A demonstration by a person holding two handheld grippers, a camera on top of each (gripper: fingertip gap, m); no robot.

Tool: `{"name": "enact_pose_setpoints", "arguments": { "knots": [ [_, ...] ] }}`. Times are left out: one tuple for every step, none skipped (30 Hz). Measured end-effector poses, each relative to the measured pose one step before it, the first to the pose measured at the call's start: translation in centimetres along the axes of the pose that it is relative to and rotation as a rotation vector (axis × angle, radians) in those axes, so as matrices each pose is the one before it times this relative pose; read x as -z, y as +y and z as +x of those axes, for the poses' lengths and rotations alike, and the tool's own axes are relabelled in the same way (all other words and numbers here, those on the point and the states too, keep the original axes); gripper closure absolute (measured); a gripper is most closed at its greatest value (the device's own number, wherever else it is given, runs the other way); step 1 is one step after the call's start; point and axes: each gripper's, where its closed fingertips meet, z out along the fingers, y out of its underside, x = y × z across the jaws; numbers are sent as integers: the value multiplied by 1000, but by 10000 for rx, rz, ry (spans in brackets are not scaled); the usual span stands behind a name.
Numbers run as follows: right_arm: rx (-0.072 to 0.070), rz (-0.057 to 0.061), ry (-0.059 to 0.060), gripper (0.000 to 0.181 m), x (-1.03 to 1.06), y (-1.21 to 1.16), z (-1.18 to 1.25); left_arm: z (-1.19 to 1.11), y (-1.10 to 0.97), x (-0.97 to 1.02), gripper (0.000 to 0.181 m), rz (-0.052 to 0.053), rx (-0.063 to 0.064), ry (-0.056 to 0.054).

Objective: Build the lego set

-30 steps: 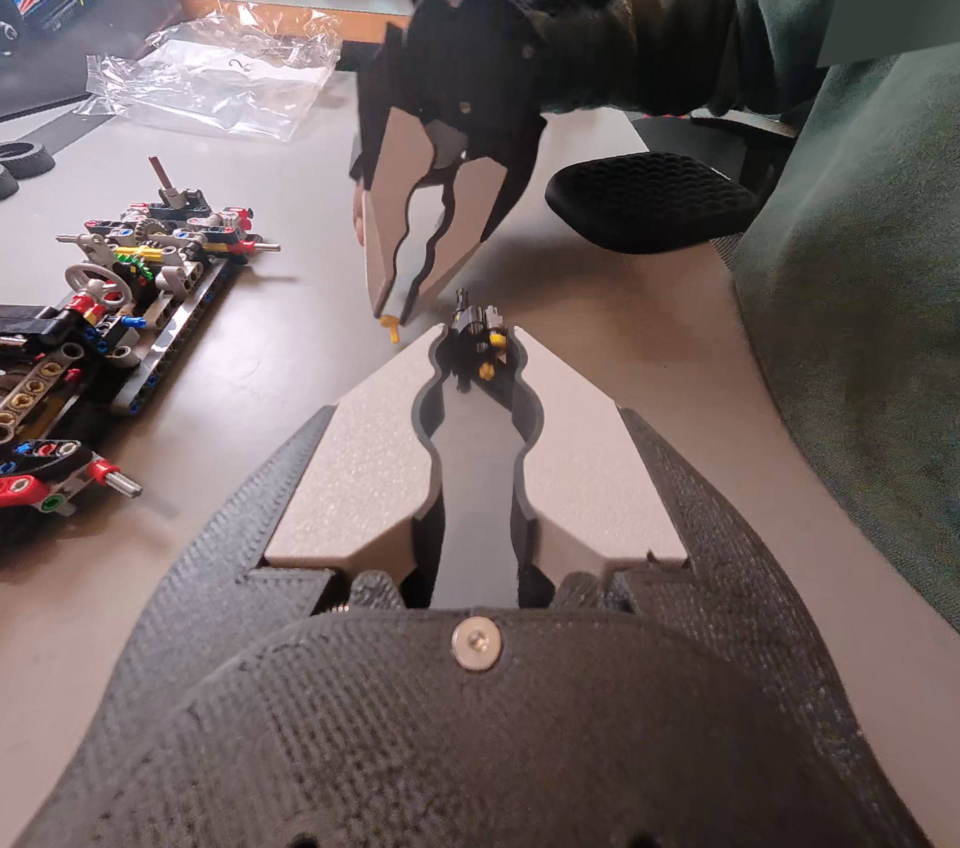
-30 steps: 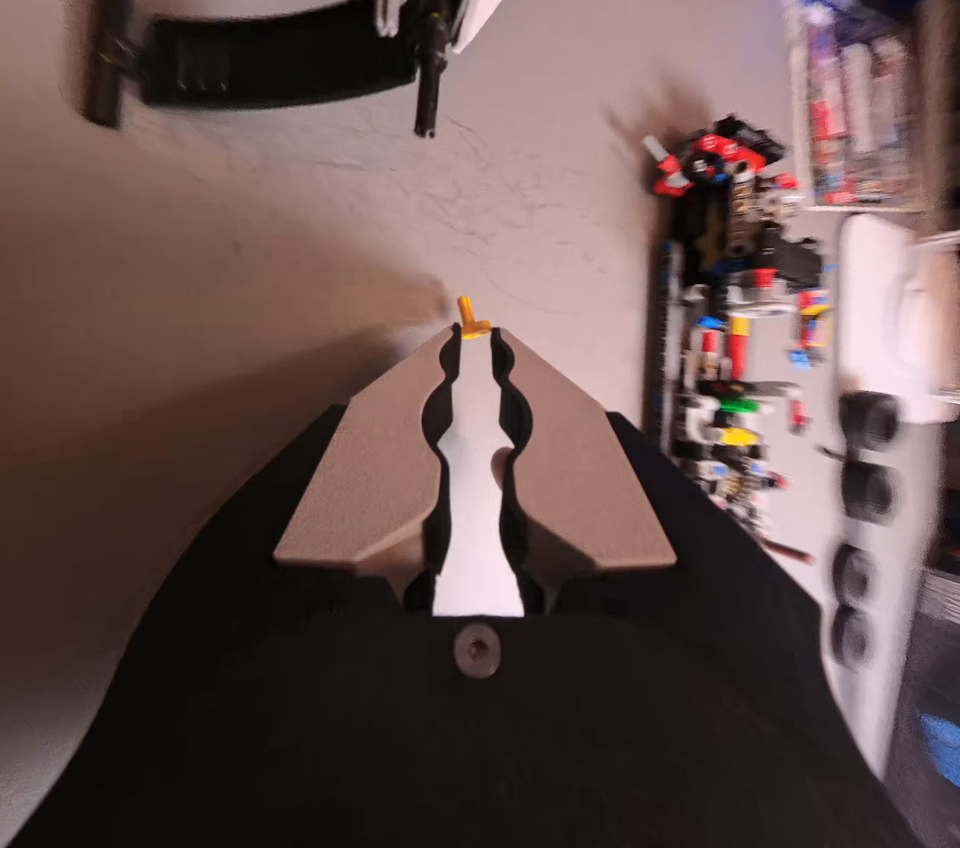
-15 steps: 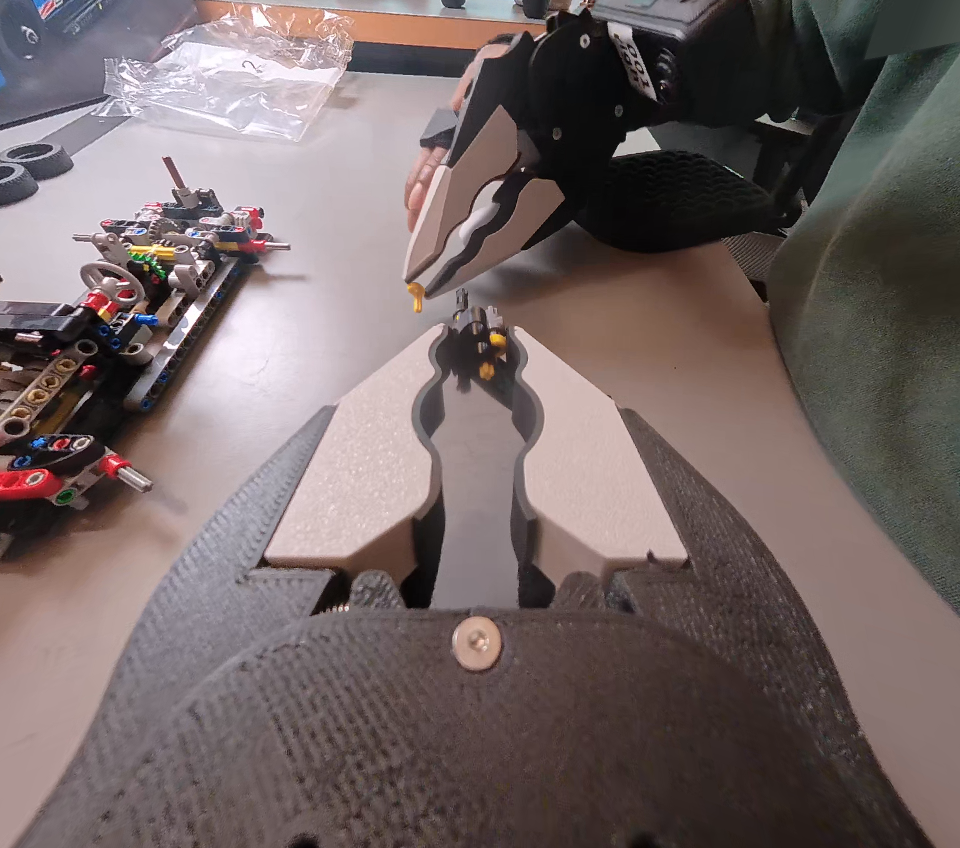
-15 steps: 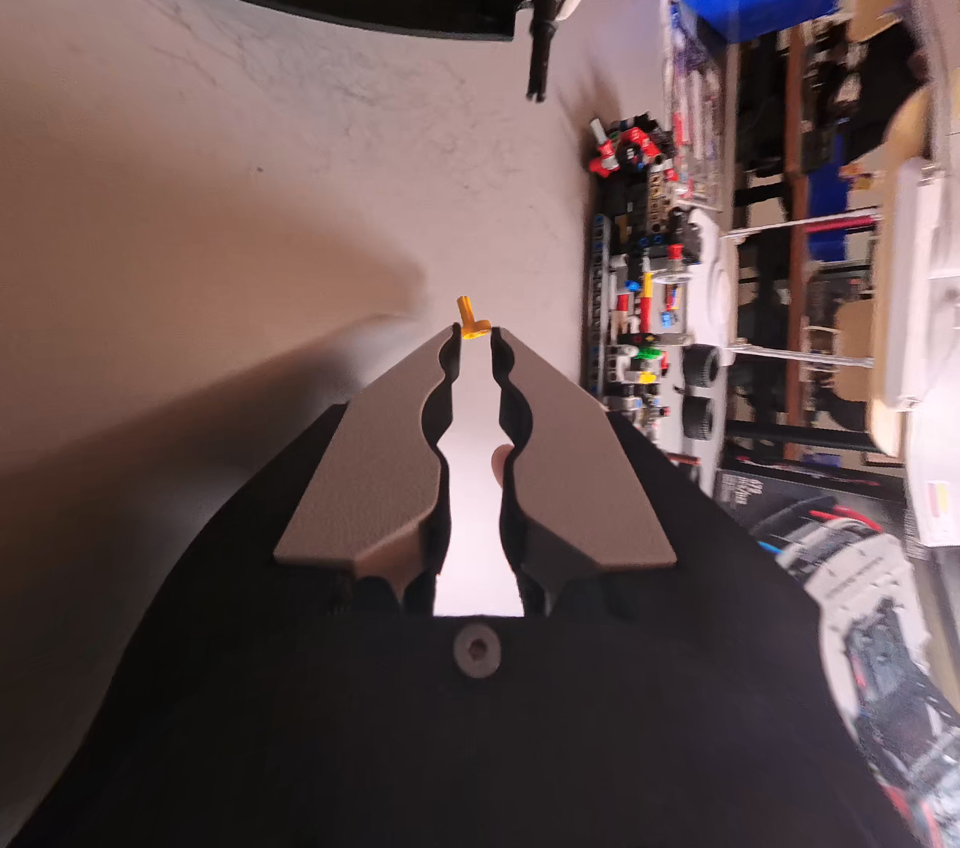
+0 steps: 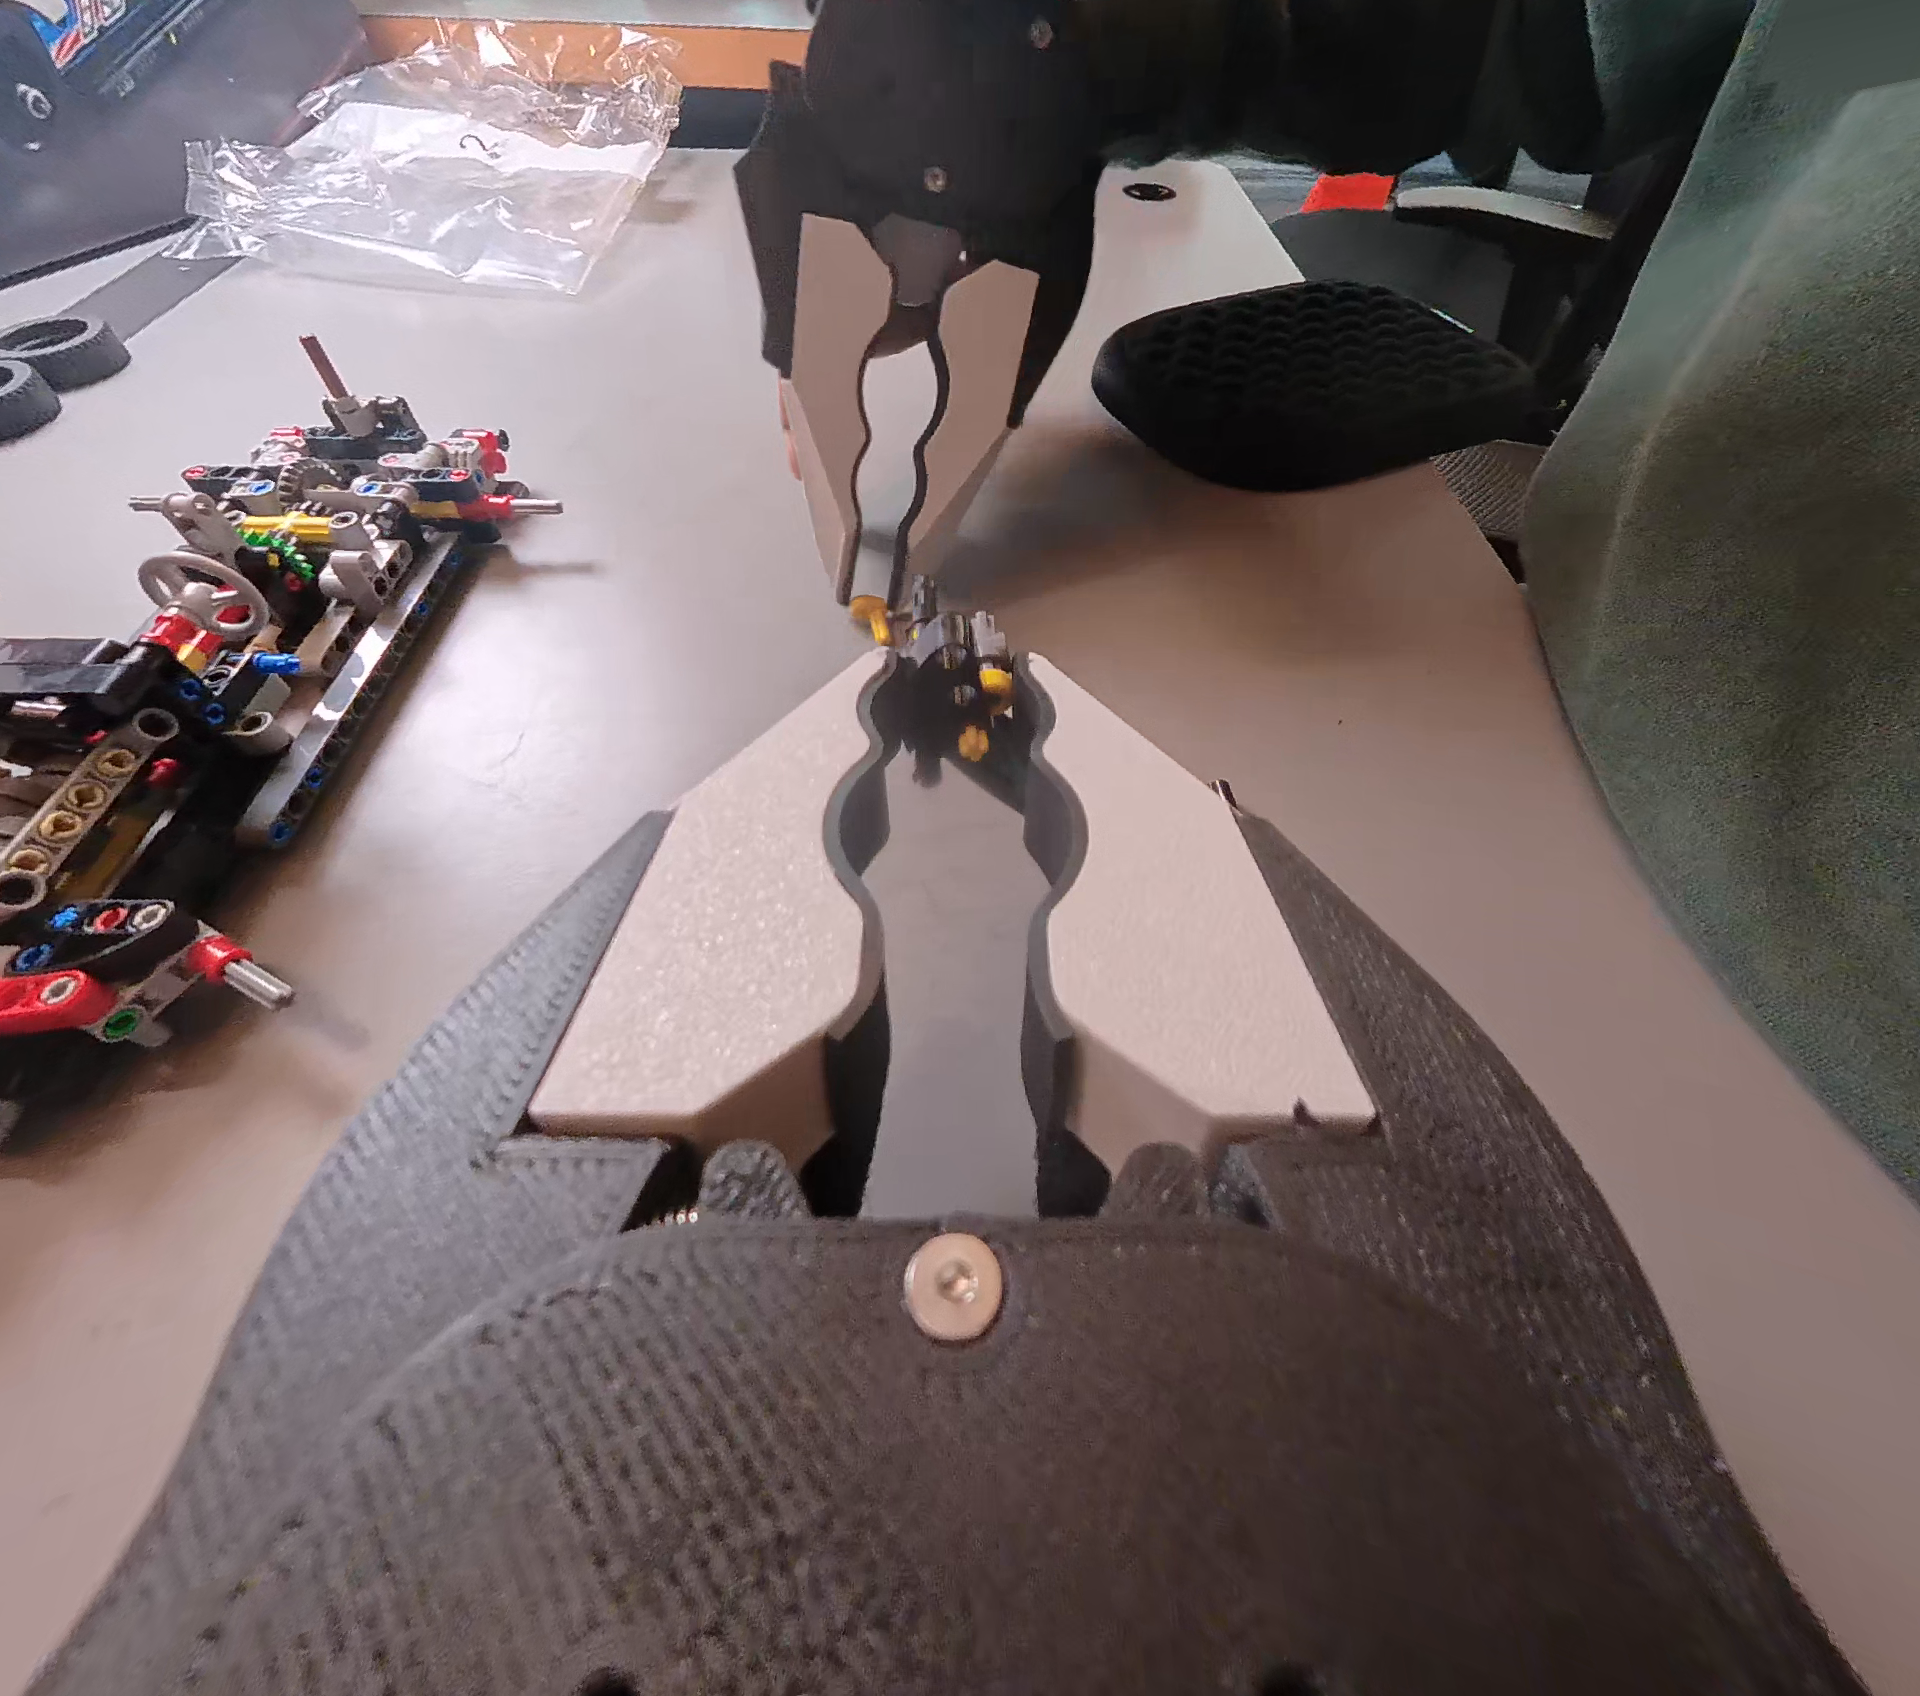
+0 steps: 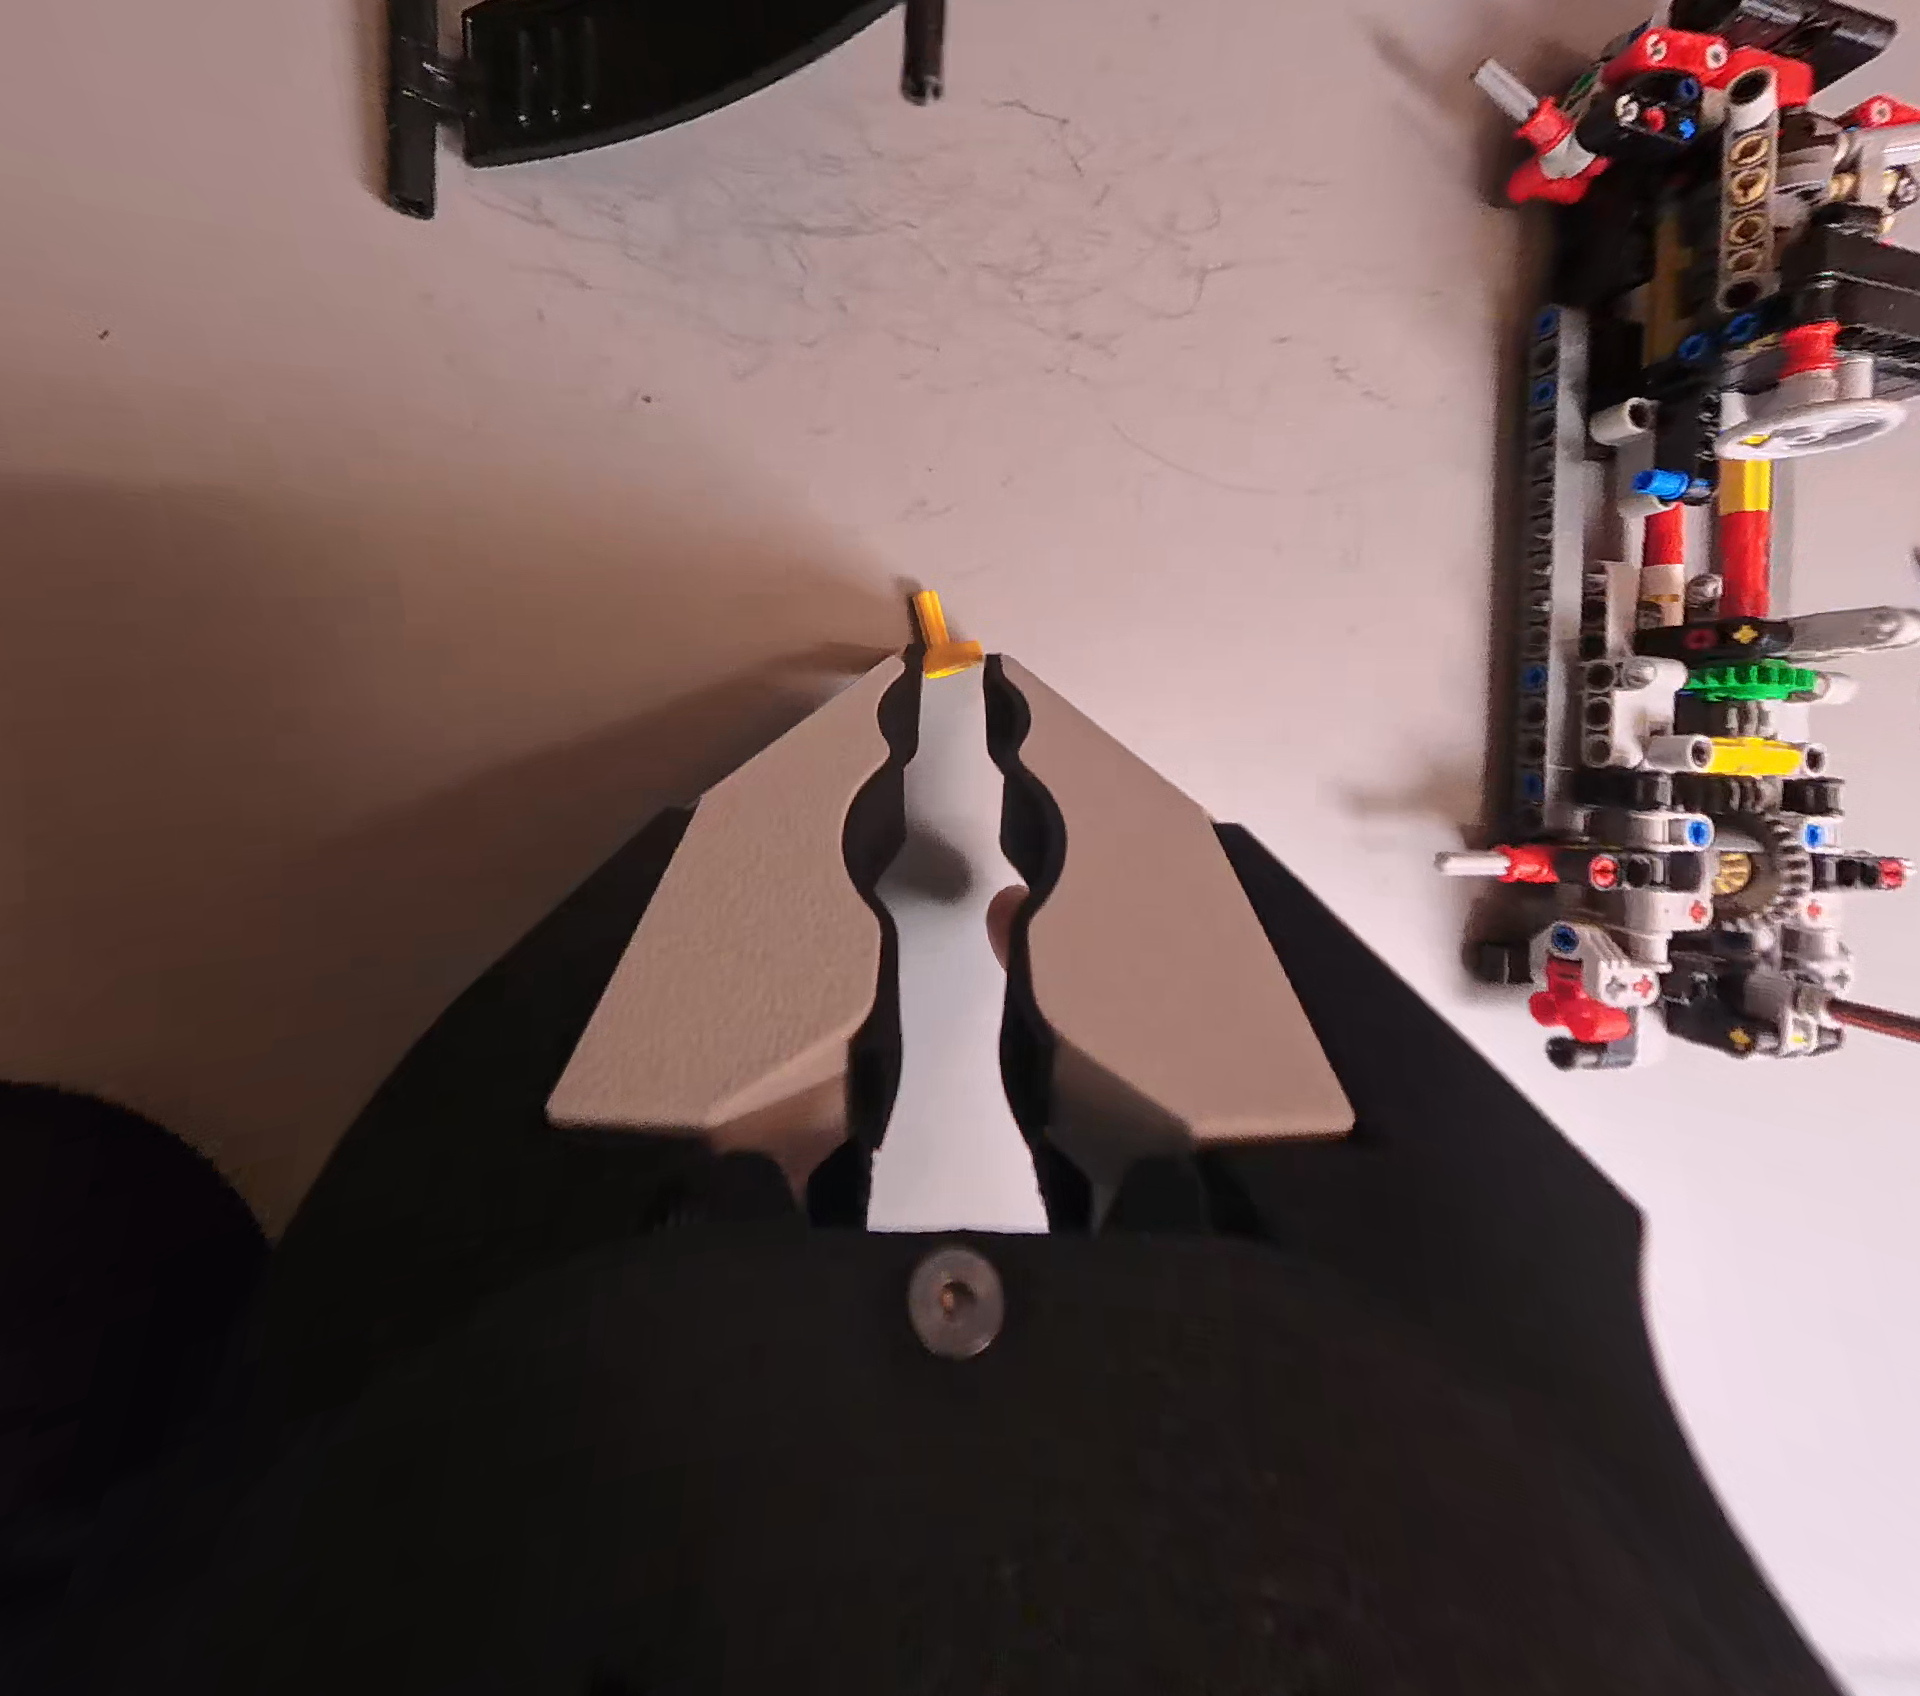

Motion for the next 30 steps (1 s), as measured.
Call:
{"name": "enact_pose_setpoints", "arguments": {
  "knots": [
    [15,-33,-92,171,-56,-91,194,43,-33,-4,163,10,-54,-4],
    [-30,-58,-114,169,-21,-114,123,22,-31,2,163,10,-69,-17],
    [-74,-75,-71,167,37,-147,134,40,-29,-5,163,6,-76,-15],
    [-109,-54,-83,164,92,-182,62,43,-40,6,163,9,-64,-5],
    [-192,-50,-143,162,133,-184,-74,50,-50,-3,163,14,-55,3],
    [-282,-88,-235,160,139,-108,-263,54,-47,-4,163,12,-63,-1],
    [-341,-160,-162,158,139,15,-179,64,-35,-13,163,-2,-79,-3],
    [-317,-159,-155,156,136,100,-196,65,-16,-29,163,-13,-89,0],
    [-285,-86,-191,155,127,91,-252,101,-11,-41,163,-23,-94,11],
    [-258,-91,-234,154,101,171,-295,140,2,-56,163,-30,-99,24],
    [-184,-72,-179,154,40,176,-194,150,0,-63,163,-32,-100,27],
    [-112,-25,-84,153,-9,122,-23,126,5,-64,163,-29,-86,23],
    [-60,-11,-71,152,-67,75,17,120,3,-56,163,-25,-67,23],
    [-19,33,-82,152,-113,-35,-9,77,-8,-26,163,-15,-54,12],
    [-22,6,-78,152,-172,-59,20,28,-10,1,163,-4,-40,-5],
    [9,-33,-95,152,-222,-62,-4,-16,-7,14,163,0,-15,-15],
    [77,-15,-58,152,-241,-136,43,-35,9,19,163,-1,12,-14],
    [120,-22,-62,152,-253,-174,30,-56,13,41,163,2,18,-20],
    [147,-20,-75,152,-260,-227,17,-74,5,32,163,7,16,-26],
    [187,-13,-72,152,-249,-288,19,-61,13,23,163,8,26,-16],
    [209,-17,-113,152,-233,-334,-88,-43,16,13,163,3,35,-6],
    [230,7,-180,152,-197,-408,-256,-50,45,7,163,-5,34,-5],
    [245,29,-203,153,-175,-434,-378,-47,56,7,163,-15,30,-5],
    [250,-8,-257,153,-145,-338,-531,-45,42,12,163,-12,28,-8],
    [279,53,-224,153,-64,-341,-541,-49,19,15,163,0,26,-5],
    [235,61,-128,153,14,-257,-431,-31,-8,27,163,7,23,-2],
    [127,69,-51,153,100,-167,-289,-20,-15,22,163,11,19,-2],
    [11,95,24,153,204,-77,-148,-15,-25,24,163,11,16,4],
    [-115,55,237,154,284,71,229,-6,-31,14,163,14,18,5],
    [-226,35,388,155,329,238,528,-13,-16,10,163,9,17,6]
  ]
}}
